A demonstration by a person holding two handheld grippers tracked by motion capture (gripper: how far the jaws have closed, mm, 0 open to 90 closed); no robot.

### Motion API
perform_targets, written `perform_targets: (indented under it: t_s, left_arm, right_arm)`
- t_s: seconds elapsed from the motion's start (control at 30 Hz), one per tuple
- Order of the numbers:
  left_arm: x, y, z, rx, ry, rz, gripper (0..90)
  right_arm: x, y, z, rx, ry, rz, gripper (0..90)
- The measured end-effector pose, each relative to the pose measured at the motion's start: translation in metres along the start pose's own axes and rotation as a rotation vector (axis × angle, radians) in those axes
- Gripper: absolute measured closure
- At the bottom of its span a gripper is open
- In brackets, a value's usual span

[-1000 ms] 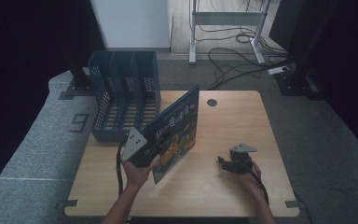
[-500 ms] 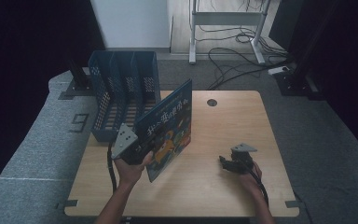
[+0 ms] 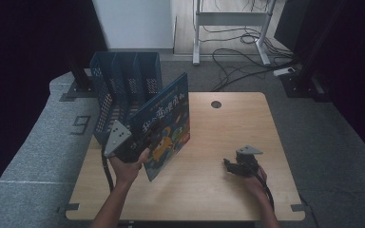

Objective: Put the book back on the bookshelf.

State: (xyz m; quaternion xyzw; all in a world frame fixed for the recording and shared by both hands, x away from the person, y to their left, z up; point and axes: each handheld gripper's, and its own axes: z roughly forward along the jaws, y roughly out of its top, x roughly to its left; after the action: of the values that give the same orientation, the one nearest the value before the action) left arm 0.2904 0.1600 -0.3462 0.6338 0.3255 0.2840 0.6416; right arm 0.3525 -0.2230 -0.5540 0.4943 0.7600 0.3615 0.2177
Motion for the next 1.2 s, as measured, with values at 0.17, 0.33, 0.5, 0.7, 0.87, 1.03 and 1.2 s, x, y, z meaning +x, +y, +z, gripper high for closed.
perform_targets:
  t_s: [0.17, 0.33, 0.5, 0.7, 0.87, 1.03, 1.2]
  left_arm:
    - [0.002, 0.008, -0.006, -0.012, 0.009, 0.015, 82.2]
    - [0.006, 0.013, -0.012, -0.017, 0.017, 0.015, 82.2]
    - [0.009, 0.016, -0.014, -0.022, 0.028, 0.017, 82.2]
    - [0.011, 0.018, -0.016, -0.024, 0.038, 0.018, 82.2]
    - [0.012, 0.021, -0.018, -0.027, 0.043, 0.025, 82.3]
    - [0.012, 0.026, -0.019, -0.024, 0.048, 0.026, 82.3]
    - [0.012, 0.03, -0.019, -0.024, 0.058, 0.033, 82.3]
  right_arm:
    - [0.001, 0.0, 0.0, 0.001, -0.007, -0.007, 34.5]
    - [0.001, 0.0, 0.0, 0.002, -0.009, -0.009, 34.4]
    - [0.001, 0.0, 0.0, 0.001, -0.008, -0.008, 34.4]
    - [0.001, 0.0, 0.0, 0.002, -0.009, -0.009, 34.3]
    - [0.001, 0.0, 0.0, 0.002, -0.009, -0.009, 34.3]
    - [0.001, 0.0, 0.0, 0.002, -0.009, -0.01, 34.3]
    - [0.002, 0.0, 0.0, 0.004, -0.007, -0.013, 33.5]
